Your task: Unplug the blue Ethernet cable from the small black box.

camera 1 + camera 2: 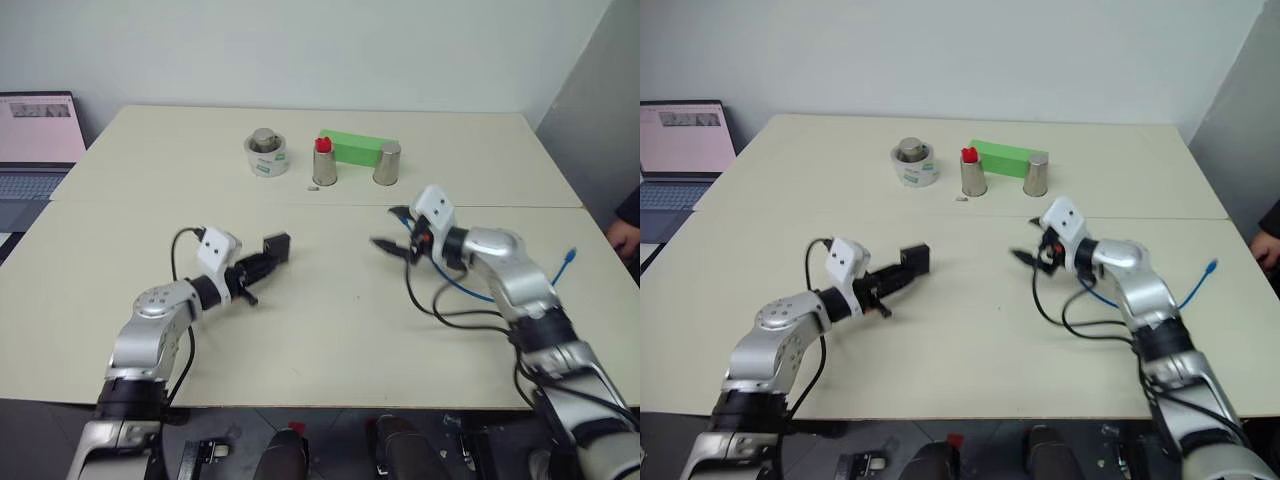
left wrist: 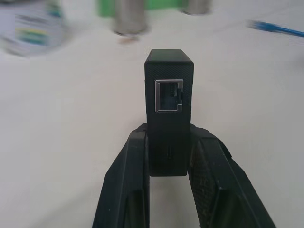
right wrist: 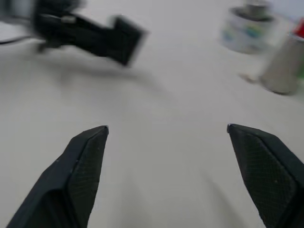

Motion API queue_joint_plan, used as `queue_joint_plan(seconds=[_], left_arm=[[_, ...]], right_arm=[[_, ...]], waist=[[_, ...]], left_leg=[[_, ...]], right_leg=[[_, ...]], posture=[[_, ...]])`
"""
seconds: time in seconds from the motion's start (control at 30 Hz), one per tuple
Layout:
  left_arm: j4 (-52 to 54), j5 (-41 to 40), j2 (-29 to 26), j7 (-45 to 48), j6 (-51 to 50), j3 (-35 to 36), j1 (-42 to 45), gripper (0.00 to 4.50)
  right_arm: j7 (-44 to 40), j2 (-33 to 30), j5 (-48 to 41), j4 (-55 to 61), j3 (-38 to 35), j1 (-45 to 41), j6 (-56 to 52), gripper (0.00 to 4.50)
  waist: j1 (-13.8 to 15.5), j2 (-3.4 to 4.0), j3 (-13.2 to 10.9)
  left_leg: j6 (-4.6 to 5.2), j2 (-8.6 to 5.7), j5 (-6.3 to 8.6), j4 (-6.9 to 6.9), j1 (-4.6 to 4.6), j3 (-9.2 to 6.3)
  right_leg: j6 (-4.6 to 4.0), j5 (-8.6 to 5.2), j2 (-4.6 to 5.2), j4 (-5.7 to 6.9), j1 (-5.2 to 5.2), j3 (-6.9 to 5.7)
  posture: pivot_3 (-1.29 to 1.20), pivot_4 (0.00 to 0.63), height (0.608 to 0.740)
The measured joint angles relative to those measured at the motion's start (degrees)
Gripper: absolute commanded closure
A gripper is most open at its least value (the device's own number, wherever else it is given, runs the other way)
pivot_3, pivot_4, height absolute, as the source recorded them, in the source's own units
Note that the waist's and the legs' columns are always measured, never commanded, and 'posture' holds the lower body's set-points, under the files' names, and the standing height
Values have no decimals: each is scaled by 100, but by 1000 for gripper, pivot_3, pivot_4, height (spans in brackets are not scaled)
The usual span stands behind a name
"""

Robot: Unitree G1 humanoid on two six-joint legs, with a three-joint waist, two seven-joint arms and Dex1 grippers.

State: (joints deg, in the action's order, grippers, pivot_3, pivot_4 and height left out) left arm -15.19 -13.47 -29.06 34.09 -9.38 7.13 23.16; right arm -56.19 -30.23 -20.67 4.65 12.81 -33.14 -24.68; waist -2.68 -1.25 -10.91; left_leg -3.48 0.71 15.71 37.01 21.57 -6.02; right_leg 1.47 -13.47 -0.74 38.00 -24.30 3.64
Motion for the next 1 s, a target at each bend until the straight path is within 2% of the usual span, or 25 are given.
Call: queue_joint_plan(seconds=[0.07,0.23,0.3,0.4,0.43,0.53,0.63,0.67,0.7,0.83,1.0], left_arm=[[-379,182,178,-292,523,4,137,3728],[-1296,287,702,-734,1037,11,327,3728],[-1687,341,806,-879,1298,12,434,3015],[-2203,376,868,-1105,1579,114,611,2407],[-2253,363,881,-1100,1659,126,611,2336],[-2247,298,906,-1043,1765,197,533,1616],[-1896,280,889,-1014,1724,232,220,923],[-1668,285,875,-1036,1671,231,50,861],[-1330,303,812,-1050,1516,220,-194,544],[-87,316,434,-962,765,200,-999,544],[1432,-118,-544,-130,-483,252,-2005,544]], right_arm=[[17,14,-80,443,66,41,-277,387],[180,119,128,640,290,49,-463,387],[233,140,184,646,359,69,-477,353],[303,156,345,648,407,78,-472,353],[339,156,379,647,408,87,-472,353],[401,167,428,647,408,88,-472,353],[437,167,458,647,407,101,-470,353],[464,162,493,647,406,111,-470,353],[499,176,496,648,406,111,-470,353],[614,147,498,654,298,229,-473,353],[828,-77,486,646,-181,461,-493,353]], waist=[[-4,0,0],[52,-2,1],[70,-2,1],[72,-3,3],[72,-2,3],[64,0,5],[23,6,9],[10,7,10],[-21,7,10],[-81,8,11],[-68,9,8]], left_leg=[[-2,-4,-1,4,-5,2],[-3,-9,-5,12,-11,-1],[-3,-9,-6,13,-12,-2],[-3,-9,-7,12,-13,0],[-3,-9,-7,11,-14,0],[-3,-8,-7,8,-17,1],[-3,-7,-7,2,-28,9],[-3,-6,-7,0,-34,13],[-3,-2,-7,-2,-36,17],[-2,3,-6,-9,-49,30],[-2,1,-6,-6,-47,38]], right_leg=[[7,-4,1,-2,8,2],[31,-5,0,0,18,-1],[29,-2,-1,1,18,-1],[26,0,-1,2,19,0],[22,3,0,2,19,0],[22,3,0,2,19,1],[23,2,0,2,23,10],[24,2,0,3,26,13],[24,1,0,3,25,16],[31,-4,-3,8,26,27],[31,-8,-8,5,25,33]], posture=[[0,150,740],[0,150,740],[0,150,740],[0,150,740],[0,150,740],[0,150,740],[0,150,740],[0,150,740],[0,150,740],[0,150,740],[0,150,740]])
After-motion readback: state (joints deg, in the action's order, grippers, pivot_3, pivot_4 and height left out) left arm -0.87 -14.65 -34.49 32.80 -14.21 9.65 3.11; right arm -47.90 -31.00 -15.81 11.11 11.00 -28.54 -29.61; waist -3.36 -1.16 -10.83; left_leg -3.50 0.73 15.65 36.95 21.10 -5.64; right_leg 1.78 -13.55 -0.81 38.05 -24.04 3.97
